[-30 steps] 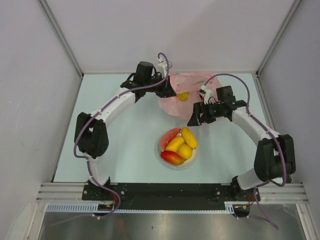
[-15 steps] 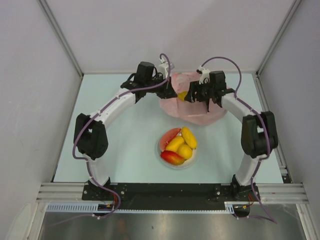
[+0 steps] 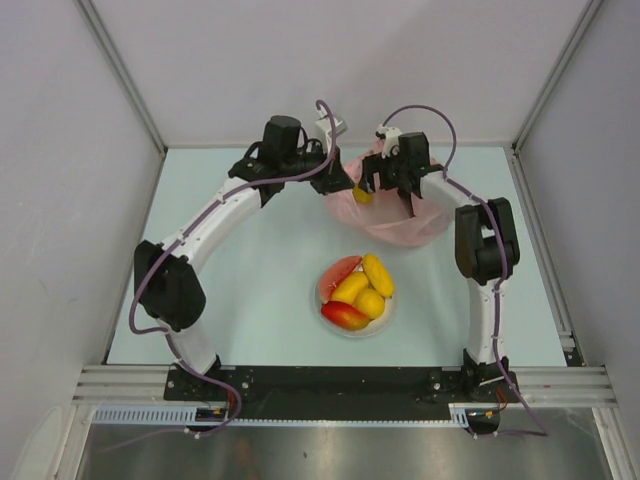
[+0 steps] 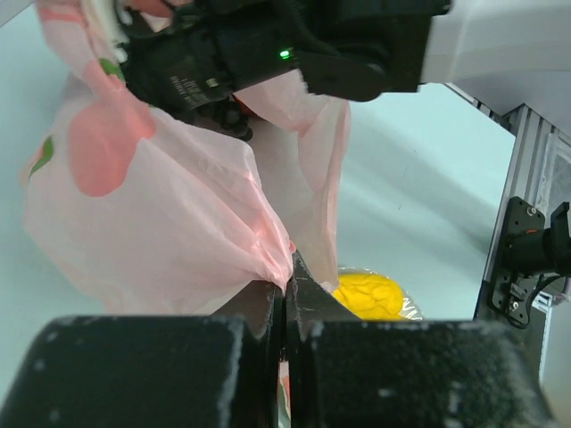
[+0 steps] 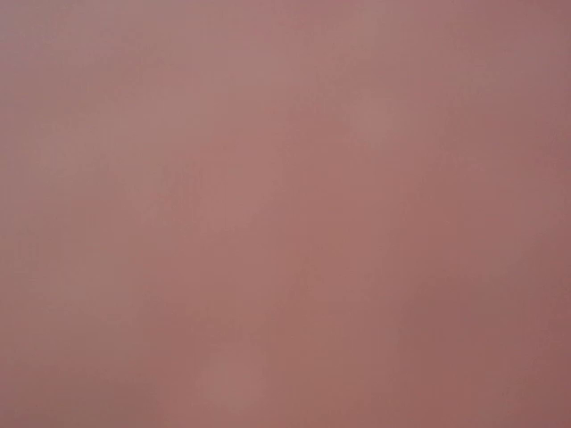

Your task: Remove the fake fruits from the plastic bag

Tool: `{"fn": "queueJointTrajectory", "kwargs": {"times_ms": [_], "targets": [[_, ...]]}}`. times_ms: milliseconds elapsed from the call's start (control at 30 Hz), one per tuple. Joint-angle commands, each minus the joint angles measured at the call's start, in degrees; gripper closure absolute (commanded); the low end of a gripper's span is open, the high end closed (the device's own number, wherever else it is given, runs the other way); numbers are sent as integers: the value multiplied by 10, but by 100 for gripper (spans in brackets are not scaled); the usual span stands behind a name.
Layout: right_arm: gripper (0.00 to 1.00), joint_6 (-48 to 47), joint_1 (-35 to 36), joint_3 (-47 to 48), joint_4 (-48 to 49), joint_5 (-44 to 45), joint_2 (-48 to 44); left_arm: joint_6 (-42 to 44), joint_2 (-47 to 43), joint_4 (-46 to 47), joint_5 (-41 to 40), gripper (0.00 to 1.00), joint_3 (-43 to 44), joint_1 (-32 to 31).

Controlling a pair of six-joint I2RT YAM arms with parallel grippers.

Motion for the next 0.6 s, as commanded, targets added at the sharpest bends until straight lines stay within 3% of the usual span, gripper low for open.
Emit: {"fn": "queueJointTrajectory", "kwargs": {"times_ms": [0,133,233,267,367,567], "targets": [[8,-19,17,71,7,17,70,23,15,-12,22,100,33,-7],[8,-25,23,115,8,26,117,23,34,-15,19,100,45,-8],[17,-38,24,136,11,25,137,23,41,-17,12,100,50,-8],[28,-36,21,138,14,25,136,23,43,-18,9,100,51,-8],[50,-28,9,123,41,-4,106,42,47,-20,-2,100,54,-8],[55,-96,-8,55,-20,-108,-25,39,56,-18,-40,100,64,-6]]}}
